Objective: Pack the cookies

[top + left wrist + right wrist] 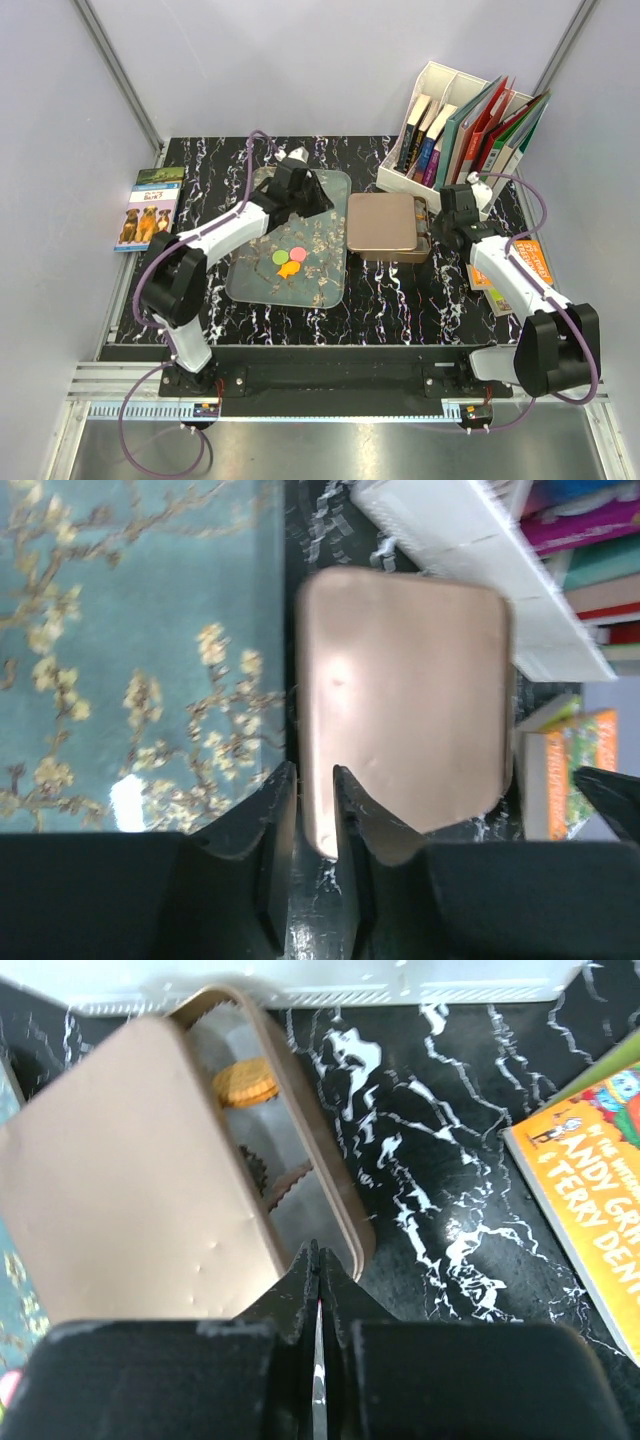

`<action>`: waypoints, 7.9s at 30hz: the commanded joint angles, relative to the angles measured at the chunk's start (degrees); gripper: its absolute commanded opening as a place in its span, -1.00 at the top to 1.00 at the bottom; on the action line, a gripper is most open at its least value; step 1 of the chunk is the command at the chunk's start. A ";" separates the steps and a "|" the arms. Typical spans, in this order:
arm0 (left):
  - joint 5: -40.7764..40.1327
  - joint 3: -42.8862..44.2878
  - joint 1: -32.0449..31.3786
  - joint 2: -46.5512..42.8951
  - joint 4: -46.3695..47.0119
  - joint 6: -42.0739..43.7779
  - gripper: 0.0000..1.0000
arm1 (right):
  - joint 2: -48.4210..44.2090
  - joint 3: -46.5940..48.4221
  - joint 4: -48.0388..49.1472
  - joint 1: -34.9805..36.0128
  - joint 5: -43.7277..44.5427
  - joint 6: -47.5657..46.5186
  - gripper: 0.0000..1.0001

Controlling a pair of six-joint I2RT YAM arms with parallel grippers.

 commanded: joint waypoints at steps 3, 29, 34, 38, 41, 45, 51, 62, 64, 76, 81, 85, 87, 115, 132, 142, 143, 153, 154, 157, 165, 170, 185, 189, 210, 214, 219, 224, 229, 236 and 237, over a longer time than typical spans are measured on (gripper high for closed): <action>-4.25 2.12 -0.05 6.05 -3.94 -3.53 0.58 | 3.03 1.36 2.11 -3.45 7.65 4.70 1.00; -2.32 16.53 -2.68 18.62 -8.51 -3.45 0.63 | 24.66 9.80 2.90 -6.19 5.91 4.35 1.00; -1.97 17.50 -2.86 19.68 -8.78 -3.62 0.63 | 25.37 9.54 3.86 -6.10 3.71 4.35 1.00; -1.53 18.72 -3.47 20.30 -8.69 -3.71 0.62 | 25.98 9.28 4.56 -6.10 2.13 4.09 1.00; -1.09 19.87 -4.09 20.91 -8.95 -3.71 0.62 | 26.33 9.01 5.00 -6.10 1.07 4.18 1.00; -0.82 21.28 -4.71 21.61 -9.13 -3.71 0.63 | 26.25 8.66 5.18 -6.01 0.37 4.09 1.00; -0.21 22.95 -5.23 22.49 -9.48 -3.62 0.63 | 25.54 8.57 5.36 -6.10 -0.25 4.18 1.00; 0.49 25.93 -5.50 23.99 -10.18 -3.89 0.62 | 22.21 8.57 5.18 -6.10 -0.42 3.74 1.00; 0.50 26.64 -5.76 24.60 -10.45 -3.97 0.62 | 20.81 8.40 4.92 -6.10 0.10 3.82 1.00; 0.32 28.05 -6.02 24.78 -10.63 -4.41 0.61 | 14.47 10.68 2.29 -6.10 1.77 2.77 0.80; -0.38 26.99 -6.02 24.17 -10.63 -4.15 0.60 | 17.27 9.98 1.75 -6.45 3.00 2.94 0.89; -0.91 25.85 -6.02 23.64 -10.62 -4.15 0.60 | 20.08 9.28 1.93 -6.89 1.87 4.17 0.98; -0.82 25.59 -5.94 23.73 -10.54 -4.15 0.60 | 21.49 9.10 2.28 -6.98 -0.59 4.35 1.00; -0.21 25.32 -6.90 23.29 -9.92 -5.03 0.60 | 20.27 2.95 5.97 -11.54 -9.38 8.39 1.00; -0.12 23.39 -6.99 22.14 -8.34 -5.82 0.60 | 21.76 -12.25 30.75 -19.98 -33.64 20.52 1.00; 0.76 23.56 -7.34 22.23 -7.72 -6.26 0.60 | 24.05 -13.31 35.85 -20.07 -39.53 22.54 1.00; 0.67 23.65 -7.43 22.14 -7.64 -6.17 0.60 | 24.14 -13.31 36.03 -20.07 -39.54 22.55 1.00; -0.64 21.37 -5.50 19.78 -8.08 -5.82 0.51 | 19.66 -11.65 31.65 -20.07 -35.24 20.09 0.95; -0.91 20.84 -5.15 19.42 -8.08 -5.73 0.50 | 18.87 -11.47 30.85 -20.07 -34.53 19.82 0.92; -1.61 18.65 -3.48 16.97 -8.51 -5.47 0.46 | 16.32 -9.37 27.43 -20.42 -31.63 18.07 0.83; -5.64 15.83 0.39 12.48 -9.22 -4.16 0.43 | 8.85 0.13 12.84 -21.13 -21.96 12.27 0.76; -5.40 16.79 -0.48 10.54 -7.91 -2.57 0.44 | 4.10 -3.45 25.79 -21.13 -31.51 15.59 0.87; 7.35 23.21 -5.85 16.78 -4.21 1.47 0.49 | 22.29 0.40 36.55 -17.52 -55.71 13.05 1.00; 7.70 24.35 -6.72 17.92 -4.30 2.44 0.49 | 22.29 -0.22 37.35 -17.00 -55.62 12.62 1.00; 8.41 23.48 -7.34 18.01 -4.47 2.71 0.50 | 5.69 -5.84 32.52 -20.78 -43.22 12.17 0.47; 8.58 23.39 -7.43 18.10 -4.39 2.70 0.50 | 2.35 -6.98 31.73 -20.78 -43.84 12.18 0.23; 8.41 22.25 -7.52 17.22 -3.95 2.70 0.50 | -1.61 -9.70 31.02 -20.43 -46.21 11.82 0.24; 8.23 20.67 -7.43 16.35 -3.25 2.62 0.50 | -6.44 -13.92 29.71 -19.02 -44.46 10.68 1.00; 8.05 19.87 -7.60 15.99 -2.72 2.44 0.51 | -14.70 -19.11 28.91 -17.00 -36.93 8.22 1.00; 6.65 18.21 -8.40 15.20 -2.36 3.58 0.51 | -15.17 -20.43 29.17 -7.60 -21.35 3.04 1.00; 6.47 18.03 -8.31 15.03 -2.36 3.67 0.51 | -14.11 -20.17 29.78 -6.90 -20.65 2.77 1.00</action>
